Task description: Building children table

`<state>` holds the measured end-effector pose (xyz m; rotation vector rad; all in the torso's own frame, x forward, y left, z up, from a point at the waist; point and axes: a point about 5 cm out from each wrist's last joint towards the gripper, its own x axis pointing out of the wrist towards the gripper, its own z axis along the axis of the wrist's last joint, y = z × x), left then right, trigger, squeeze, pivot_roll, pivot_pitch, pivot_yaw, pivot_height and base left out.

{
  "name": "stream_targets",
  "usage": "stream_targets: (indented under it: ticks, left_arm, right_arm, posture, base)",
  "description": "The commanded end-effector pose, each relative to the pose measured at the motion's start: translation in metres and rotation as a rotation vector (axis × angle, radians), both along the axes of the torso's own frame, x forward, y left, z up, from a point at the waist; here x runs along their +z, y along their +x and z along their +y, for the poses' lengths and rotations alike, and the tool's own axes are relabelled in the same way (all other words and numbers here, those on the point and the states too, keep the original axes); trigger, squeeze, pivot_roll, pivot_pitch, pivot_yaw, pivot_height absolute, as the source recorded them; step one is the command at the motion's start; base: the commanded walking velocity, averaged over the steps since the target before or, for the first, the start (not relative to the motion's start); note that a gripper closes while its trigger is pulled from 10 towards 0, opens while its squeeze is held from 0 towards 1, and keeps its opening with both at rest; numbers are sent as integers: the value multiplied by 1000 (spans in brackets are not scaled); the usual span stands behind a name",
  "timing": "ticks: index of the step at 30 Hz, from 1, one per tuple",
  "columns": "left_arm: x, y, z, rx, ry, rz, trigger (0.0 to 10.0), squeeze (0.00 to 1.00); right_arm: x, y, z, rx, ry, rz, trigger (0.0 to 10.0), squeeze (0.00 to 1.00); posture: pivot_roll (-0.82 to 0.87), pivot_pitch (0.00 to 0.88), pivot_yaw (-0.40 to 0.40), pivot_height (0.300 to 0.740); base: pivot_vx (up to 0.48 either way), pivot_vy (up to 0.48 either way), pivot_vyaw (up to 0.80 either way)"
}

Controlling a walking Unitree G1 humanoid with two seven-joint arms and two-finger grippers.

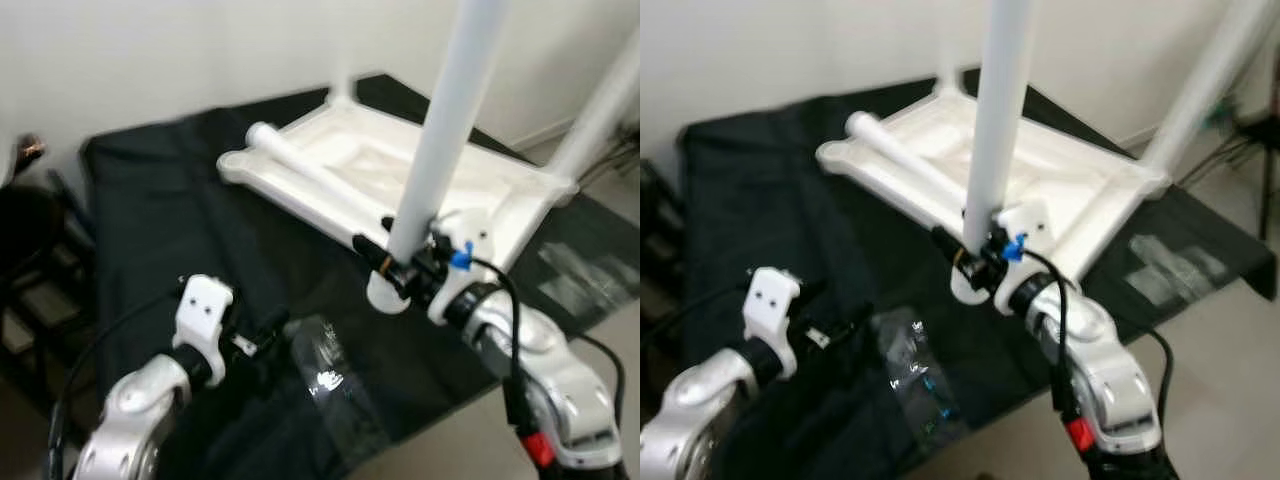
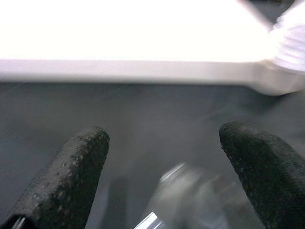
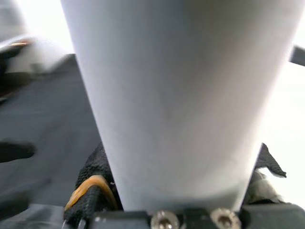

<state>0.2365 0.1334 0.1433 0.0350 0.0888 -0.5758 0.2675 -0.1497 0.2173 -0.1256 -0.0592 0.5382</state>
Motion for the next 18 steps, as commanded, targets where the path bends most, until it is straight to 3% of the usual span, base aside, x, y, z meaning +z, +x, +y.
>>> stream_targets:
  ticks: [1,5,11,14,18]
  left_arm:
    - [-2,-1,5,18,22,2,10000,0]
    - [1,-1,6,48,31,-37,10000,0]
    - [5,4,6,126,27,-90,10000,0]
    - [6,4,6,136,27,-98,10000,0]
    - [8,3,7,165,46,-108,10000,0]
  right_arm:
    - [4,-2,5,32,15,-29,10000,0]
    - [6,-2,5,39,11,-49,10000,0]
    - [11,1,13,64,17,-96,10000,0]
    - [12,3,17,77,17,-107,10000,0]
    - [10,20,18,53,22,-128,10000,0]
  posture:
    - [-43,144,28,740]
    - [-43,150,27,740]
    - [-44,159,23,740]
    - [-44,161,22,740]
    - [-32,184,17,740]
  base:
    - [0,0,-800]
    - [0,0,-800]
    - [0,0,0]
    - [0,-273,0]
    - [0,0,0]
